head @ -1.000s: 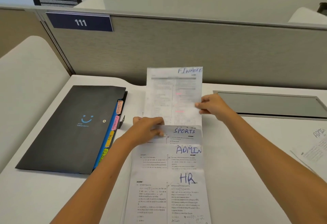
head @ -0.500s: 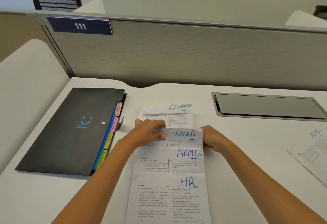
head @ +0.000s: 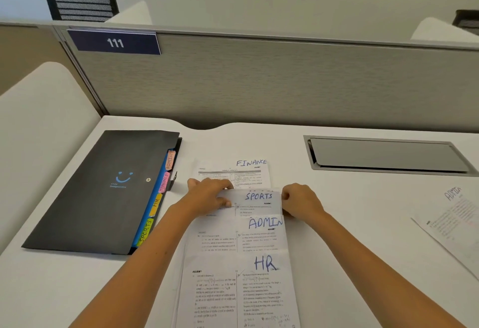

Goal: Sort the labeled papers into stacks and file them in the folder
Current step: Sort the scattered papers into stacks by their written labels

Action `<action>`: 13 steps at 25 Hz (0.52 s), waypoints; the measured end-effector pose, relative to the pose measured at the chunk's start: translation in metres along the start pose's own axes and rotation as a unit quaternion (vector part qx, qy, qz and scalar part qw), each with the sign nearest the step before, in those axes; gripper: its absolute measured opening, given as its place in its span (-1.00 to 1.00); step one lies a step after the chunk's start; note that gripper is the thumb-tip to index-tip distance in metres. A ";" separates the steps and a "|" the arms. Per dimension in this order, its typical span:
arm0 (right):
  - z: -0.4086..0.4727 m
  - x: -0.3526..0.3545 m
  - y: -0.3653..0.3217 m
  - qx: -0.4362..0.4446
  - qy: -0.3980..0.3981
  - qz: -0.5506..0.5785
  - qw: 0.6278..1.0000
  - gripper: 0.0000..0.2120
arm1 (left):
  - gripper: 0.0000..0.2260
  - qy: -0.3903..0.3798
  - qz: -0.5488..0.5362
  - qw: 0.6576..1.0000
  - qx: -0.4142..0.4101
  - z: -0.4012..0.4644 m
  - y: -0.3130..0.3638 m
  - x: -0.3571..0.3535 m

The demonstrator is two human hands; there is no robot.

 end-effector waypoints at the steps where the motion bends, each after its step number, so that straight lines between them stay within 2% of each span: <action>1: -0.004 0.003 0.007 -0.009 0.002 0.015 1.000 -0.75 | -0.68 0.009 0.021 1.000 0.010 -0.001 -0.002 -0.001; 4: -0.019 0.013 0.039 -0.035 0.008 0.070 0.997 -0.80 | -0.54 0.065 0.073 0.995 0.034 -0.010 0.000 0.002; 8: -0.051 0.035 0.100 -0.058 0.050 0.072 0.994 -0.88 | -0.55 0.181 0.066 0.980 0.041 -0.035 0.034 0.001; 11: -0.083 0.052 0.157 -0.078 0.123 0.079 0.986 -0.92 | -0.59 0.246 0.043 0.968 0.001 -0.055 0.090 -0.022; 13: -0.106 0.065 0.197 -0.089 0.192 0.080 0.974 -0.85 | -0.59 0.241 0.023 0.970 -0.022 -0.064 0.137 -0.048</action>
Point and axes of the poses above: each hand's wrist, its own z-axis towards the middle knuckle, its own x-axis out of the back of the hand, y = z × x, the point moved 8 cm from there along z, towards the middle knuckle, and after that the axes turned 3 degrees about -z, right-handed, at the moved point
